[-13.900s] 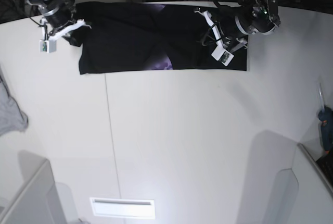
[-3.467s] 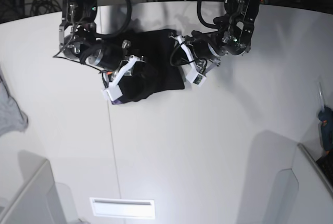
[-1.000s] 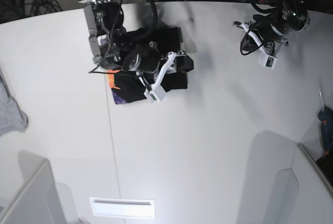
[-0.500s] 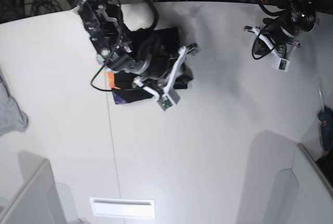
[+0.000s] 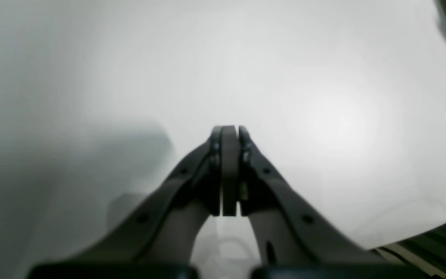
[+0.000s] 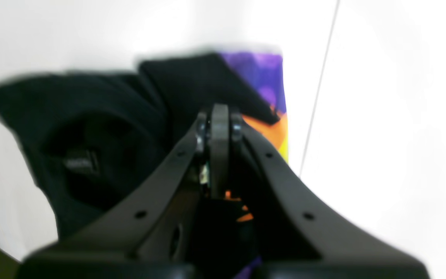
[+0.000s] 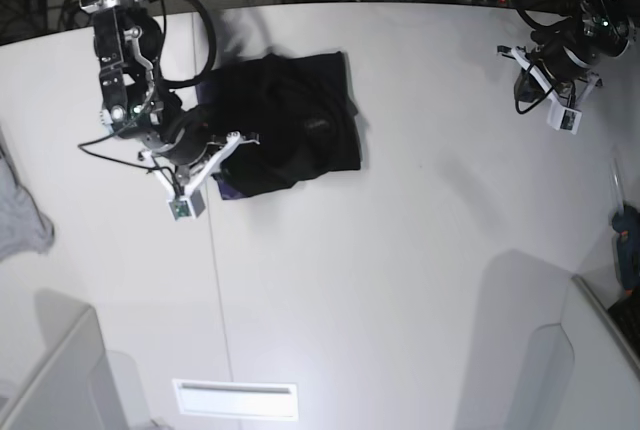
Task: Fold the T-shirt properly
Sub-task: 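Push the folded bundle with the right gripper to flatten it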
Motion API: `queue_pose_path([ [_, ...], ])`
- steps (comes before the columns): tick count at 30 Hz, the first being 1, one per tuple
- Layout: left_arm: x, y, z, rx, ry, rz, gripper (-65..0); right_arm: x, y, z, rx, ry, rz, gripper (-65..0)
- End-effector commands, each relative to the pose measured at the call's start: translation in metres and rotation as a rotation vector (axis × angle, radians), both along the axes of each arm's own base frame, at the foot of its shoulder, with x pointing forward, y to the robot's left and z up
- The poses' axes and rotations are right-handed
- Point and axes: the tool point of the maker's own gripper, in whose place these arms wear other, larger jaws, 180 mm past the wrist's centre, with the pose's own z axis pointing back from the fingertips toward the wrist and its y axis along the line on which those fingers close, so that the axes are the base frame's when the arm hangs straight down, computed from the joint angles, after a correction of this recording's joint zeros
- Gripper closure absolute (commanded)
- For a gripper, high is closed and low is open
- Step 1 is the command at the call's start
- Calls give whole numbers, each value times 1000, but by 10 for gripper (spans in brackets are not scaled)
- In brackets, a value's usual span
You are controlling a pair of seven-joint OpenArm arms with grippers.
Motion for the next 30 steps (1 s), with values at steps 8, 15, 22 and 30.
queue_pose_path([
  [8,4,11,11,18,-38,13,0,-1,-4,-11,12,-12,-25,0],
  [15,4,19,15,32,-46,31,0,-12,6,1,34,-36,-7,0],
  [22,4,18,15,31,-45,29,0,-19,10,-13,32,3,4,0],
  [30,4,18,15,31,-45,29,0,-37,56,-18,72,32,116,0],
])
